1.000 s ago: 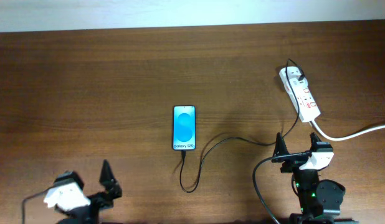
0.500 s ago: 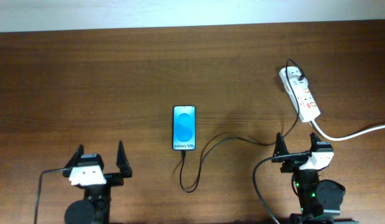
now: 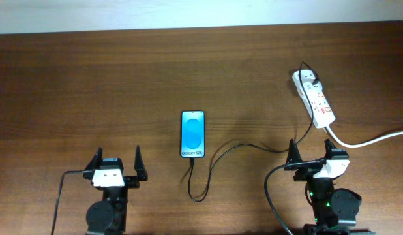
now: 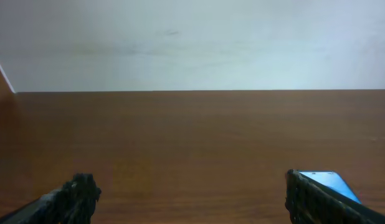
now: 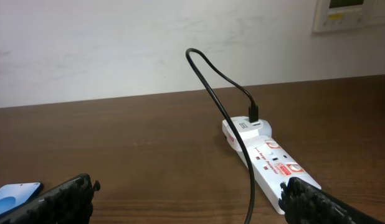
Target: Plug charger to phone and switch on socket
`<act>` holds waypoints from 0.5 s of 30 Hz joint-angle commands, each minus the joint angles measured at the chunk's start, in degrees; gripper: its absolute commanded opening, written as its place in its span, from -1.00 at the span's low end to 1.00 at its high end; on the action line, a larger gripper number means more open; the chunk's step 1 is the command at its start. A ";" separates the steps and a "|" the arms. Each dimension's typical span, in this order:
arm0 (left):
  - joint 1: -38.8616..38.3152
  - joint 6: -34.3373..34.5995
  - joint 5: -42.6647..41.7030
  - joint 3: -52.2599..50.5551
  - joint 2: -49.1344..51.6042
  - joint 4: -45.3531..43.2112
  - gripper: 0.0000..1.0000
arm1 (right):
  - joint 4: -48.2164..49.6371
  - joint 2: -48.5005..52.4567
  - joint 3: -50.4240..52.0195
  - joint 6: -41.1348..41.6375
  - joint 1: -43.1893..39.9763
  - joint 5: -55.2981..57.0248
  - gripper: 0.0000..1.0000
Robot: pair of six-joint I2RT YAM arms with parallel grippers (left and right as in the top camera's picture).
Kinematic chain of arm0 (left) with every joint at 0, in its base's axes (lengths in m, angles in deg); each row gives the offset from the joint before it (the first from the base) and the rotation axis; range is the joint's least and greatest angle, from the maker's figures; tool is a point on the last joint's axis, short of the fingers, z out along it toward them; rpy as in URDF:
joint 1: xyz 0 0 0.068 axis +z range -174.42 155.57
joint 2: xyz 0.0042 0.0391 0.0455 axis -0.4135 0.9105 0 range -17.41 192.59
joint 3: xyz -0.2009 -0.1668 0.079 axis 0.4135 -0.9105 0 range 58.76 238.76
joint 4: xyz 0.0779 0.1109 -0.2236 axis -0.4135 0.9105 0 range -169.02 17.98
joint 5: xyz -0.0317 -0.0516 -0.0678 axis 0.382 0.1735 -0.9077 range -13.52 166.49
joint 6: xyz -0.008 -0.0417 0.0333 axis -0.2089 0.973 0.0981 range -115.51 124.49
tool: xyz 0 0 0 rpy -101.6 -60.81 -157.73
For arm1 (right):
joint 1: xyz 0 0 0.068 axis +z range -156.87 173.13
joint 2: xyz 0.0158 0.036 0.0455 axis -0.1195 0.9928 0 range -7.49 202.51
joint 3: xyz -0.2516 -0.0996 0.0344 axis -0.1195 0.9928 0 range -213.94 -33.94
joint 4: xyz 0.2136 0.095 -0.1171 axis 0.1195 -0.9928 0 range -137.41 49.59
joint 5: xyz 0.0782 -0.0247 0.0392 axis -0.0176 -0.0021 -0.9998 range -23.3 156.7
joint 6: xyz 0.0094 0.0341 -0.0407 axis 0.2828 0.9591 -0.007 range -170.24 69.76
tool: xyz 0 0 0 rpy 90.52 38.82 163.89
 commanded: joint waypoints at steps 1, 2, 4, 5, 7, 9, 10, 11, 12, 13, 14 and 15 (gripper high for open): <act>-0.24 -3.45 1.86 -0.13 -0.39 0.20 0.98 | -0.39 -0.59 0.28 0.00 -0.24 0.31 0.97; -0.22 -3.45 1.84 -0.13 -0.39 0.26 0.98 | -0.37 -0.59 0.28 0.00 -0.24 0.31 0.97; -0.22 -3.48 1.77 -0.13 -0.39 0.33 0.99 | -0.39 -0.59 0.28 0.00 -0.24 0.31 0.97; -0.15 -3.67 1.60 -0.13 -0.39 0.33 0.98 | -0.37 -0.59 0.28 0.00 -0.24 0.31 0.97; 0.44 -3.69 1.20 -0.13 -0.39 0.37 0.98 | -0.37 -0.59 0.28 0.00 -0.24 0.31 0.97; 0.87 -3.65 1.18 -0.13 -0.39 0.35 0.98 | -0.37 -0.59 0.28 0.00 -0.24 0.31 0.97; 0.90 -3.65 0.79 -0.11 -0.39 0.33 0.98 | -0.37 -0.59 0.28 0.00 -0.24 0.33 0.97; 0.90 -3.65 0.76 -0.11 -0.39 0.33 0.98 | -0.37 -0.59 0.28 0.00 -0.24 0.31 0.97; 0.92 -3.65 0.79 -0.11 -0.39 0.31 0.98 | -0.39 -0.59 0.28 0.00 -0.24 0.33 0.97; 0.90 -3.65 0.79 -0.11 -0.39 0.31 0.98 | -0.37 -0.59 0.28 0.00 -0.24 0.31 0.97; 0.92 -3.65 0.81 -0.11 -0.39 0.31 0.98 | -0.37 -0.59 0.28 0.00 -0.24 0.31 0.97; 0.92 -3.65 0.81 -0.11 -0.39 0.31 0.98 | -0.37 -0.59 0.28 0.00 -0.24 0.31 0.97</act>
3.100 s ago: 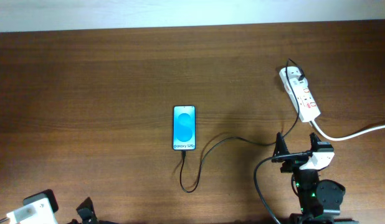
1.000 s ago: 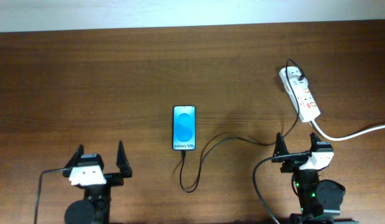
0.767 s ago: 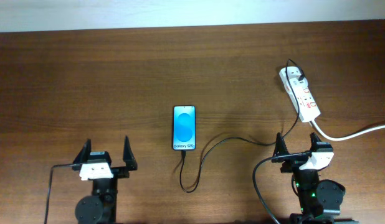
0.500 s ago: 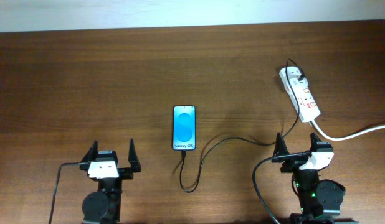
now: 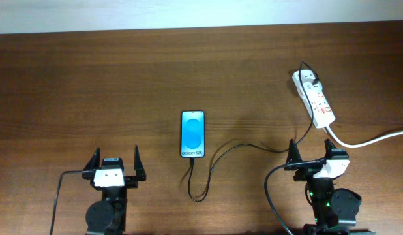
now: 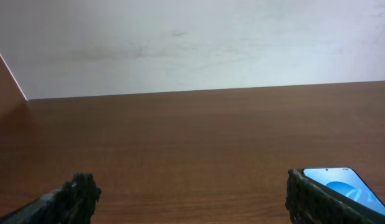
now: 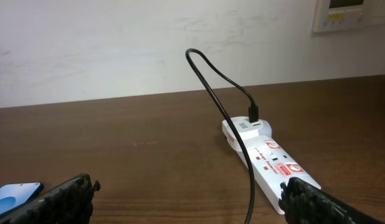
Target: Plug charger to phone and switch on socket
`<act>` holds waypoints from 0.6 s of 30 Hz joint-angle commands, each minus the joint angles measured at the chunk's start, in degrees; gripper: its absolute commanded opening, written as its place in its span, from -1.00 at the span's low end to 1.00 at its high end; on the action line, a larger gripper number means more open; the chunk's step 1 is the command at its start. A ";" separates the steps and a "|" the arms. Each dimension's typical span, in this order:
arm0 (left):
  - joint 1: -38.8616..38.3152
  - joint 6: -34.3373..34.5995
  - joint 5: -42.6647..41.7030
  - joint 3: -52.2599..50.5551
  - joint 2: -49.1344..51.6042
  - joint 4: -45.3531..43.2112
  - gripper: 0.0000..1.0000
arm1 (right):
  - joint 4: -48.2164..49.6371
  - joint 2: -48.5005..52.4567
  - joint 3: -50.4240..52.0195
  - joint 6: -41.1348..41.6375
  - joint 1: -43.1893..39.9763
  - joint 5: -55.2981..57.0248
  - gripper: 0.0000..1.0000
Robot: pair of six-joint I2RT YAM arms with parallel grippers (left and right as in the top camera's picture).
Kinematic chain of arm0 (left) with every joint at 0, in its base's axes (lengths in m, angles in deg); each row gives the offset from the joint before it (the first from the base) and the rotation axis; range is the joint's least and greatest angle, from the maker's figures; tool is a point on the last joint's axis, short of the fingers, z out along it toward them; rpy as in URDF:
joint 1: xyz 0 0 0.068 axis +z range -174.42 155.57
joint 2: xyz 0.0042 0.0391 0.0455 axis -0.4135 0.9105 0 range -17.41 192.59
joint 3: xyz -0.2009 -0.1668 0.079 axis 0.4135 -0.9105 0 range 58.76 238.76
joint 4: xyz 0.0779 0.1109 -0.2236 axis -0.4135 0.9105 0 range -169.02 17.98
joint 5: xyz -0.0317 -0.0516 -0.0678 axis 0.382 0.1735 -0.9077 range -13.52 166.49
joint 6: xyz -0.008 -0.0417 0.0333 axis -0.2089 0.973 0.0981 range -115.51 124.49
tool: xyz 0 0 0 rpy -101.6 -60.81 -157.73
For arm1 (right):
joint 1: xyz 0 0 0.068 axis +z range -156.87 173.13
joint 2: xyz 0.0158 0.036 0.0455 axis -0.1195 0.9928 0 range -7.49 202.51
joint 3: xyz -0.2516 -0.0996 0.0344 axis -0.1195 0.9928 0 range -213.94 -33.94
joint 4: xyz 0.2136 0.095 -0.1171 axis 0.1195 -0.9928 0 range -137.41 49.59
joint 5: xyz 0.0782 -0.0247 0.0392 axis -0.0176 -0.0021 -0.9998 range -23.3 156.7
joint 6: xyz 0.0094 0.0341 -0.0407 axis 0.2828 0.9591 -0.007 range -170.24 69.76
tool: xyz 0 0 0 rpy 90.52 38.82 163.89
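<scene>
A phone (image 5: 193,134) with a lit blue screen lies face up mid-table; its corner shows in the left wrist view (image 6: 339,180) and the right wrist view (image 7: 15,191). A black charger cable (image 5: 218,156) runs from the white power strip (image 5: 315,98) to a loose end just below the phone. The strip and the cable's plug (image 7: 253,115) show in the right wrist view. My left gripper (image 5: 115,160) stands open at the front left, with nothing between its fingers. My right gripper (image 5: 309,151) stands open at the front right, the cable passing between its fingers.
A white mains lead (image 5: 377,136) runs from the power strip off the right edge. A pale wall (image 6: 192,43) backs the table's far edge. Bare wood lies between the phone and both grippers.
The left wrist view has shifted: the phone's corner now sits lower and further right, and the table's far edge looks tilted. The left arm turned slightly. Nothing else moved.
</scene>
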 commanded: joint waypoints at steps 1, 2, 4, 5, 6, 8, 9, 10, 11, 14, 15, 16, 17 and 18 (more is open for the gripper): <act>0.37 -0.94 0.42 -0.11 -0.39 0.31 0.98 | -0.37 -0.59 0.28 0.00 -0.24 0.31 0.97; 0.57 -0.94 0.42 -0.11 -0.39 0.31 0.99 | -0.39 -0.59 0.28 0.00 -0.24 0.33 0.97; 1.29 -0.94 0.42 -0.09 -0.39 0.31 0.98 | -0.37 -0.59 0.28 0.00 -0.24 0.31 0.97; 1.49 -0.94 0.42 -0.09 -0.39 0.31 0.99 | -0.37 -0.59 0.28 0.00 -0.24 0.31 0.97; 1.49 -0.94 0.42 -0.09 -0.39 0.31 0.98 | -0.37 -0.59 0.28 0.00 -0.24 0.31 0.97; 1.49 -0.94 0.42 -0.09 -0.35 0.31 0.98 | -0.37 -0.59 0.28 0.00 -0.24 0.33 0.97; 1.49 -0.94 0.42 -0.09 -0.33 0.31 0.98 | -0.37 -0.59 0.28 0.00 -0.24 0.33 0.97; 1.49 -0.94 0.42 -0.09 -0.33 0.31 0.98 | -0.37 -0.59 0.28 0.00 -0.24 0.33 0.97; 1.49 -0.94 0.42 -0.07 -0.33 0.31 0.98 | -0.39 -0.59 0.28 0.00 -0.24 0.33 0.97; 1.49 -0.94 0.42 -0.09 -0.33 0.31 0.98 | -0.39 -0.59 0.28 0.00 -0.24 0.31 0.97; 1.49 -0.94 0.42 -0.07 -0.33 0.31 0.98 | -0.37 -0.59 0.28 0.00 -0.24 0.33 0.97; 1.49 -0.94 0.42 -0.07 -0.33 0.31 0.98 | -0.37 -0.59 0.28 0.00 -0.24 0.33 0.97; 1.49 -0.94 0.42 -0.07 -0.33 0.31 0.98 | -0.37 -0.59 0.28 0.00 -0.24 0.33 0.97; 1.49 -0.94 0.42 -0.07 -0.33 0.31 0.98 | -0.37 -0.59 0.28 0.00 -0.24 0.31 0.97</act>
